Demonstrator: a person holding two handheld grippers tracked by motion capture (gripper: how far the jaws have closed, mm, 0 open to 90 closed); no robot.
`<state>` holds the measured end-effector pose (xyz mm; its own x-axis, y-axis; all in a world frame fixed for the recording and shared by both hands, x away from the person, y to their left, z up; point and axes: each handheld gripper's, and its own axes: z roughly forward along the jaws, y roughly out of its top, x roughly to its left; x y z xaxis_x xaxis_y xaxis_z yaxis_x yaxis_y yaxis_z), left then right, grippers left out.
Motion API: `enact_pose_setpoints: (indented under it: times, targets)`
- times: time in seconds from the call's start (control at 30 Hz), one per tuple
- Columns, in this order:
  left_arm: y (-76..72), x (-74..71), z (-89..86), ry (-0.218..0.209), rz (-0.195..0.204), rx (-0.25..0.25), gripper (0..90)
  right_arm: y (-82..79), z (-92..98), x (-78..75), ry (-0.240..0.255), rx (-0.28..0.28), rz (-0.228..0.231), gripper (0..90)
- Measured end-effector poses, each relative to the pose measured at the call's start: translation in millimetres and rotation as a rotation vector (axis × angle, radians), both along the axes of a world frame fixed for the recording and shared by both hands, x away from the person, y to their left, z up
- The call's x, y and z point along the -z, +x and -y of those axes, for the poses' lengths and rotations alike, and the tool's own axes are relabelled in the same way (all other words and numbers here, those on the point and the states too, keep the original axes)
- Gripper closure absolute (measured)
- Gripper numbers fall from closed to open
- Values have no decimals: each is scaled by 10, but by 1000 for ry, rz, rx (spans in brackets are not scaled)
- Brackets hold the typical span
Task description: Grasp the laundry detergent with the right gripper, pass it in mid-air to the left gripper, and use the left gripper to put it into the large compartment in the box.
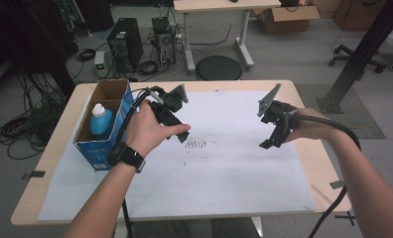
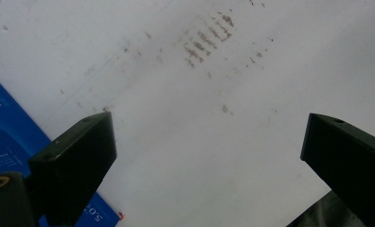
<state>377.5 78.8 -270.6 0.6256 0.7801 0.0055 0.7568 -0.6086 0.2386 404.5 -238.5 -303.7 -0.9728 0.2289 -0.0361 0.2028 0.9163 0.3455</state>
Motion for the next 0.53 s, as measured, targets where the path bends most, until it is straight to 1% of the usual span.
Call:
enact_pose_setpoints:
  times: [0.27,0.47,0.53]
  targets:
    - [-12,22,5,2,-11,11,49,-5,-7,13,-7,0,-1,54]
    - [-19,23,-3,-8,-12,11,49,-9,-10,16,-6,-3,-1,54]
    - [-18,18,-8,-7,-15,20,49,-7,-10,16,-8,-3,-1,54]
